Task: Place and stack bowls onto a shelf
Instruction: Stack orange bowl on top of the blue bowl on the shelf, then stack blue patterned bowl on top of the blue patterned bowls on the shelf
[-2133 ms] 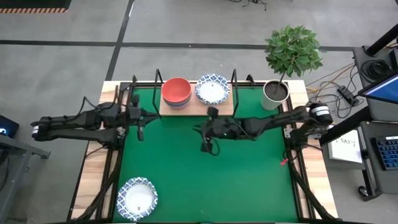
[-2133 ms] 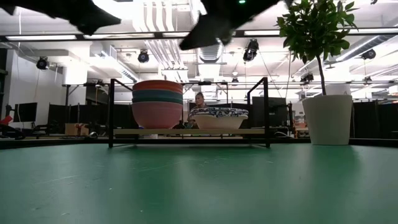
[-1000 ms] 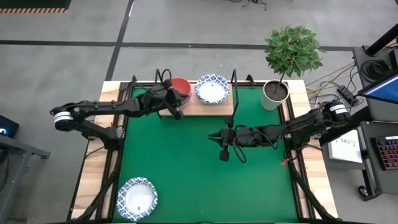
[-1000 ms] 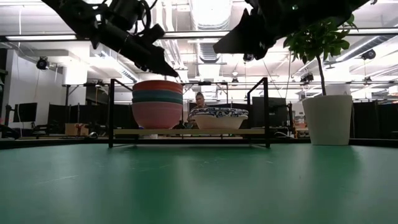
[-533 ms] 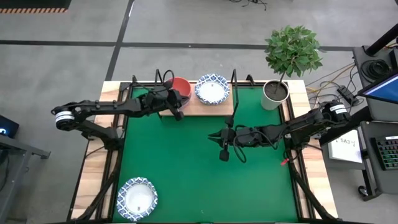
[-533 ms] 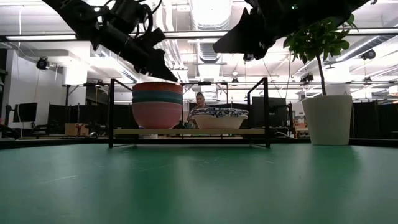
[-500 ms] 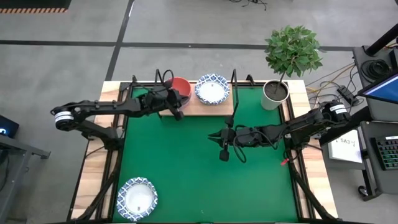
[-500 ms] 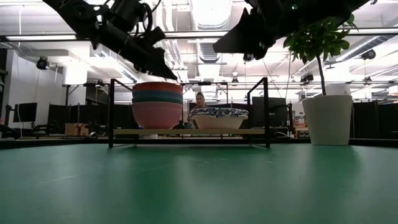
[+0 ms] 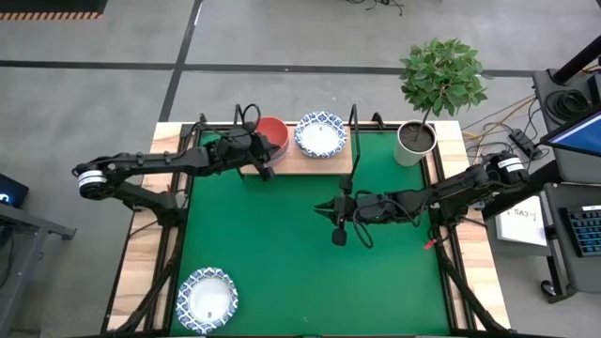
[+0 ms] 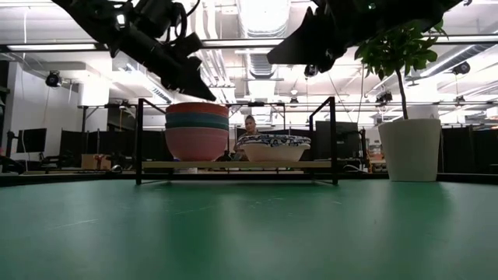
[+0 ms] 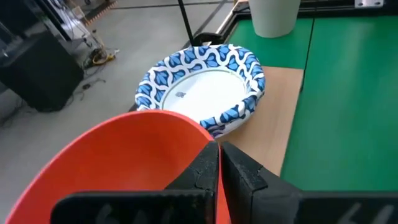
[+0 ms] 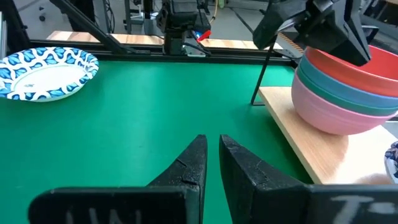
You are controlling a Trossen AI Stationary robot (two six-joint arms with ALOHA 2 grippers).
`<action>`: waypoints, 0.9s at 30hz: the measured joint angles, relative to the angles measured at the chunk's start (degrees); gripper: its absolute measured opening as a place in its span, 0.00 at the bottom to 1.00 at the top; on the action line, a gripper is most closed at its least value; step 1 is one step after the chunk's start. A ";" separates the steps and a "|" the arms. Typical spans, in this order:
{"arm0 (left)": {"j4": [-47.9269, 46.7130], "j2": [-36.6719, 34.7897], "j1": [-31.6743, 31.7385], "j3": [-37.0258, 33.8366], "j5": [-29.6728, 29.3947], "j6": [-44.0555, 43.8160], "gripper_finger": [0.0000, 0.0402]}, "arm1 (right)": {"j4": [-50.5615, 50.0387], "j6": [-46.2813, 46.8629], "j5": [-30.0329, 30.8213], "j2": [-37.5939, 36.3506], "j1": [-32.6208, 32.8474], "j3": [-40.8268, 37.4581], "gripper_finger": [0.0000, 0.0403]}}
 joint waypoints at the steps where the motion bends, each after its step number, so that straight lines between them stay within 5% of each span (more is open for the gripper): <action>1: -0.18 0.00 0.00 0.00 0.01 -0.62 0.00 | 0.00 -0.12 -0.02 0.00 0.03 0.00 0.08; 15: -1.09 0.43 -1.07 0.83 0.01 -7.21 0.00 | -0.79 -2.10 0.05 -0.04 0.76 0.00 0.08; 18: -2.81 -1.11 -2.10 4.74 0.02 -7.53 0.00 | 1.20 -5.41 3.99 -0.65 0.73 0.00 0.08; 21: -12.13 -2.40 -4.29 10.70 0.01 -8.87 0.00 | 3.31 -7.45 10.22 -1.66 0.74 0.04 0.08; 27: -38.74 -3.23 -14.25 21.23 0.57 -19.19 0.00 | -1.89 -6.95 8.29 -1.29 3.64 -0.93 0.08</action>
